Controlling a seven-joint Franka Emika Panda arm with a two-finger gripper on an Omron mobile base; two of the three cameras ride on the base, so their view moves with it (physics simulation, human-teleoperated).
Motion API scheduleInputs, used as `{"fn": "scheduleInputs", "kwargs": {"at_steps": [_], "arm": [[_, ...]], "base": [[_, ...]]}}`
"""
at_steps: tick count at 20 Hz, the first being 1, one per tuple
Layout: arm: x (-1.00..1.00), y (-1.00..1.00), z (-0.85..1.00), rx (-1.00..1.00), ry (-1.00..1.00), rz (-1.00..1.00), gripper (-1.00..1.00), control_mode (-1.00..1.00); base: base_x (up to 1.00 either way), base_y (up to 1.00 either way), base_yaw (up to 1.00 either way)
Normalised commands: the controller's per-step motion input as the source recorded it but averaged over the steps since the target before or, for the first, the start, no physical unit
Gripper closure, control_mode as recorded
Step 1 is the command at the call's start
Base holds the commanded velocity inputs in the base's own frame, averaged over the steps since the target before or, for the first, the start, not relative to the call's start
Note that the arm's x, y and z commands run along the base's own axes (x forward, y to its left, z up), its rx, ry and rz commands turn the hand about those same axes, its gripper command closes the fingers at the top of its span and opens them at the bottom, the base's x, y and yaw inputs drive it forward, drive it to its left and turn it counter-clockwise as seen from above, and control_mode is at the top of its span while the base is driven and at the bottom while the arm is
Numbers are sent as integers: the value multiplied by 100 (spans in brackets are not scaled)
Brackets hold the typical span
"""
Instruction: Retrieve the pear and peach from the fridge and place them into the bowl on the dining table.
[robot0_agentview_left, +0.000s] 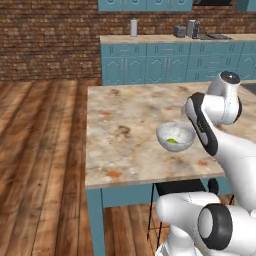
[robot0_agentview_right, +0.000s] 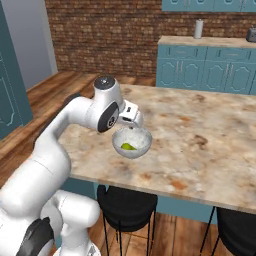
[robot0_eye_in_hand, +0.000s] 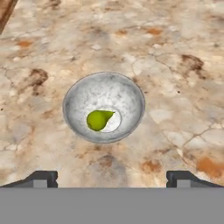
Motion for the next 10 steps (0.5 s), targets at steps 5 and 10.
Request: {"fn": "scheduleInputs", "kwargs": {"at_steps": [5, 10], "arm": [[-90, 12, 10, -1, -3, 16, -100, -100], [-38, 6, 0, 0, 0, 14, -100, 100]], "base": [[0, 0, 0], [-26, 6, 10]]}}
